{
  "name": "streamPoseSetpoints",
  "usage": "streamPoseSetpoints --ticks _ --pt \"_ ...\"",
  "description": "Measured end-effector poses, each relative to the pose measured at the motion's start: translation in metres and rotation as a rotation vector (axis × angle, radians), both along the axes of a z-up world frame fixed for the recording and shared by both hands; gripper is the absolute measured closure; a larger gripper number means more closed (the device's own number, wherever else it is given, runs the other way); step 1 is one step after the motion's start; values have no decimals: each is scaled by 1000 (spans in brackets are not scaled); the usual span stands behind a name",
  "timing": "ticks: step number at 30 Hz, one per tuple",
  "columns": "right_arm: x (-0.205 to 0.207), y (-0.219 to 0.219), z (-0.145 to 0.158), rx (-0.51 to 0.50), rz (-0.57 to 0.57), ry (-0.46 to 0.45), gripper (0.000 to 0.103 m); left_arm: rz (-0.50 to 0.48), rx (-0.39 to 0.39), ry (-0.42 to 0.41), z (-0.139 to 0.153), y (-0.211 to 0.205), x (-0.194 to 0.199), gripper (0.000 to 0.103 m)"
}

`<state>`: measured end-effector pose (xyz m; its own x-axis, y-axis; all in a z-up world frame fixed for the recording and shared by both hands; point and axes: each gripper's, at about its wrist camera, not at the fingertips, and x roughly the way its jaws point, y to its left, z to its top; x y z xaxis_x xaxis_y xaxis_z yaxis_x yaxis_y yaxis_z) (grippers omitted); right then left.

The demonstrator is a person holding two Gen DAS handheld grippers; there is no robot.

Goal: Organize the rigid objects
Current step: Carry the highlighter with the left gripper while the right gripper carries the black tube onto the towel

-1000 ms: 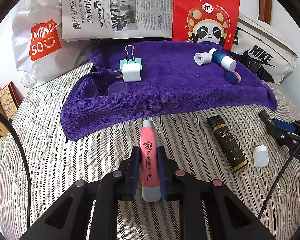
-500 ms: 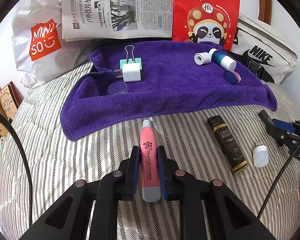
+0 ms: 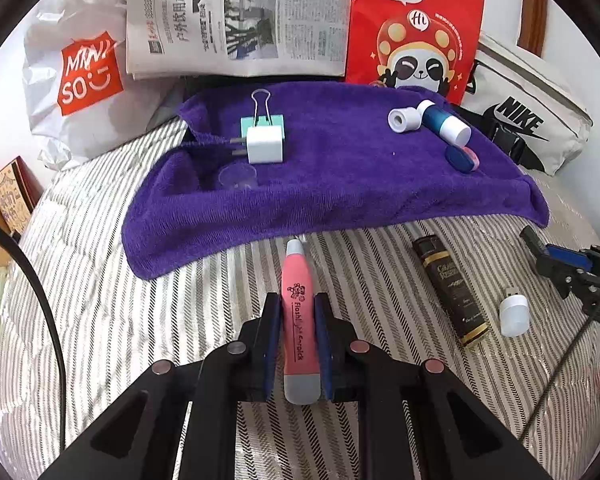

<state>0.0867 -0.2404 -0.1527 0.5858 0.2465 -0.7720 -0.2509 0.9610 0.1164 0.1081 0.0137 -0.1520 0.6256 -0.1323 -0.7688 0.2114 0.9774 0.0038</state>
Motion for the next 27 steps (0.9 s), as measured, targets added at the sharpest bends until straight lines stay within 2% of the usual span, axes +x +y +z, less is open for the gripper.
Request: streamPoseSetpoints --ticks 5,11,21,27 --pt "4 -6 21 31 17 -24 81 -25 -13 -6 16 -2 -1 86" --pt "19 -11 32 42 24 -29 81 -62 -26 -36 38 -5 4 86" --pt "65 2 56 56 53 -48 81 -58 -18 -57 61 -10 44 86" --pt "98 16 62 50 69 -41 81 -59 -69 -12 56 -11 77 86"
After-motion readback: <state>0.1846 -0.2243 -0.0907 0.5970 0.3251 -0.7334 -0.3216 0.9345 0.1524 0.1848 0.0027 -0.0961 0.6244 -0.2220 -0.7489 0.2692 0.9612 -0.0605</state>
